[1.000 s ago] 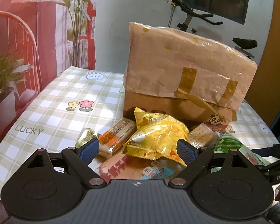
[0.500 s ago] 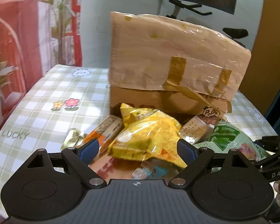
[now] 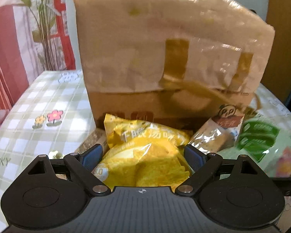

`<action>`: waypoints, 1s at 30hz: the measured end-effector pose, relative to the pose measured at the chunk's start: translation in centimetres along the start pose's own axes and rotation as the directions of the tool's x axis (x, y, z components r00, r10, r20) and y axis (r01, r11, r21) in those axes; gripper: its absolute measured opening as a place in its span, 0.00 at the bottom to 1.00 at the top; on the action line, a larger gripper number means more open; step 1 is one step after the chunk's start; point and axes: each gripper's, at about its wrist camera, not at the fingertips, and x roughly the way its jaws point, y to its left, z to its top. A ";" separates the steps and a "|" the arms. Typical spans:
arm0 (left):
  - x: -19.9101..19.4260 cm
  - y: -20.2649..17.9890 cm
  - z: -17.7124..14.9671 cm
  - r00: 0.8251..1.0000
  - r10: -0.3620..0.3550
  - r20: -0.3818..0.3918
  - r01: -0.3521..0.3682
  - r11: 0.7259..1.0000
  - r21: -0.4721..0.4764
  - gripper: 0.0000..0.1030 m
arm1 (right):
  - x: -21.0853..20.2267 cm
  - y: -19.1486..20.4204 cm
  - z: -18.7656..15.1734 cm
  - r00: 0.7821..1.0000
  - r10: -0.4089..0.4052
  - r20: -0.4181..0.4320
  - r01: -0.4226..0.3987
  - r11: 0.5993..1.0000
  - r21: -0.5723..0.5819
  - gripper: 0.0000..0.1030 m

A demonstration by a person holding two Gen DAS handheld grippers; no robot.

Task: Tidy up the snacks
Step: 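Grasp the yellow chip bag with the left tool while the right tool grasps the pale green bag, then lift and carry the yellow and pale green bags to the paper-lined box with both tools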

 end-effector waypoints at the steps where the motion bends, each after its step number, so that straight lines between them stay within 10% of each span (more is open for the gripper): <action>1: -0.1 0.2 -0.1 1.000 -0.005 0.006 0.006 1.000 -0.008 0.88 | -0.1 0.0 0.0 1.000 -0.003 0.002 0.003 1.000 -0.003 0.81; 17: -8.8 2.3 0.1 0.988 0.007 0.156 0.001 0.999 -0.053 0.76 | -3.6 1.4 1.1 0.996 -0.031 0.080 0.039 0.995 -0.092 0.80; 30: -14.5 2.1 4.7 0.936 0.040 0.350 -0.027 0.999 -0.041 0.76 | -9.9 4.5 6.0 0.962 0.042 0.268 0.012 0.980 -0.197 0.80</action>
